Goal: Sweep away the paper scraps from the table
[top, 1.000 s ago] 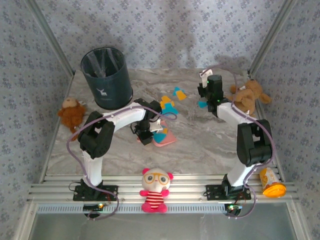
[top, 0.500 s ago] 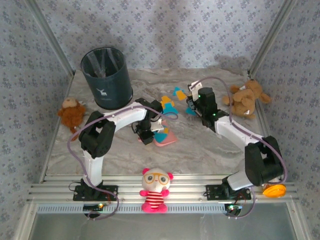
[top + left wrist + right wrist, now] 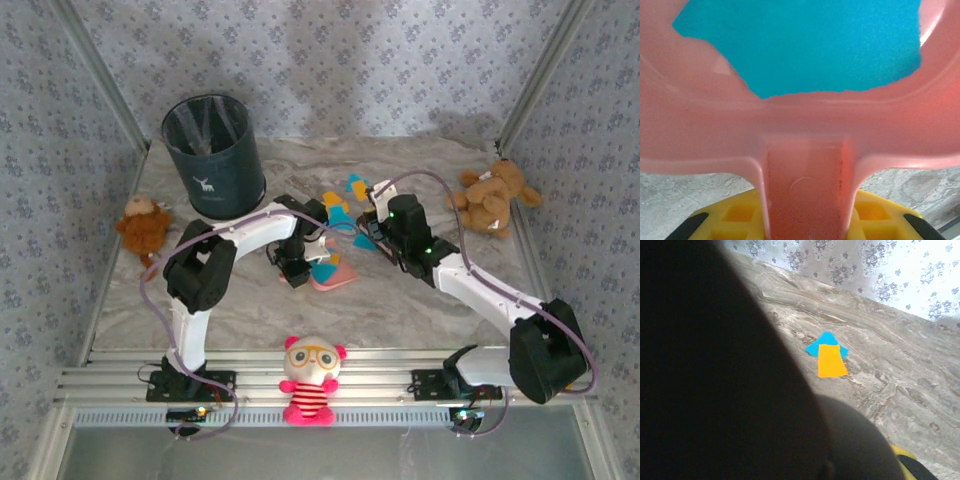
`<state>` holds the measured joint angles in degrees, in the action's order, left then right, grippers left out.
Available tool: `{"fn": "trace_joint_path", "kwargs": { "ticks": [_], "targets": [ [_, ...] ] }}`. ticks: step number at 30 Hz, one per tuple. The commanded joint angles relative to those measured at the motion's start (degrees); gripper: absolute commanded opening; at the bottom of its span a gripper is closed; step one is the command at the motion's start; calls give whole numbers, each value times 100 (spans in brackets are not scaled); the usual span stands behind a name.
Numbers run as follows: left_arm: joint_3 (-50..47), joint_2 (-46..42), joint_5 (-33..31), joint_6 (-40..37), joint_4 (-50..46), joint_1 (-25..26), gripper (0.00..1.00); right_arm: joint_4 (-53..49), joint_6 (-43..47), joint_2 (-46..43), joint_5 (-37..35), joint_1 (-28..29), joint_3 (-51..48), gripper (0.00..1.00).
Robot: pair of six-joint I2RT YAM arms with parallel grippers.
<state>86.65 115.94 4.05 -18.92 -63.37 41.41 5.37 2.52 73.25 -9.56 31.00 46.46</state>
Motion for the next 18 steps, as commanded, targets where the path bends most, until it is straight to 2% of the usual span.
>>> {"fn": "trace_joint_path", "kwargs": {
  "ticks": [1, 11, 18],
  "targets": [
    [189, 115, 97, 77, -252, 52, 0, -297, -503, -211, 105, 168, -211, 0],
    [388, 227, 113, 106, -325, 96, 0, -326, -994, -470, -81, 559, -260, 0],
    [449, 245, 148, 98, -342, 130, 0, -339, -1260, -569, 107, 649, -217, 0]
  ]
}}
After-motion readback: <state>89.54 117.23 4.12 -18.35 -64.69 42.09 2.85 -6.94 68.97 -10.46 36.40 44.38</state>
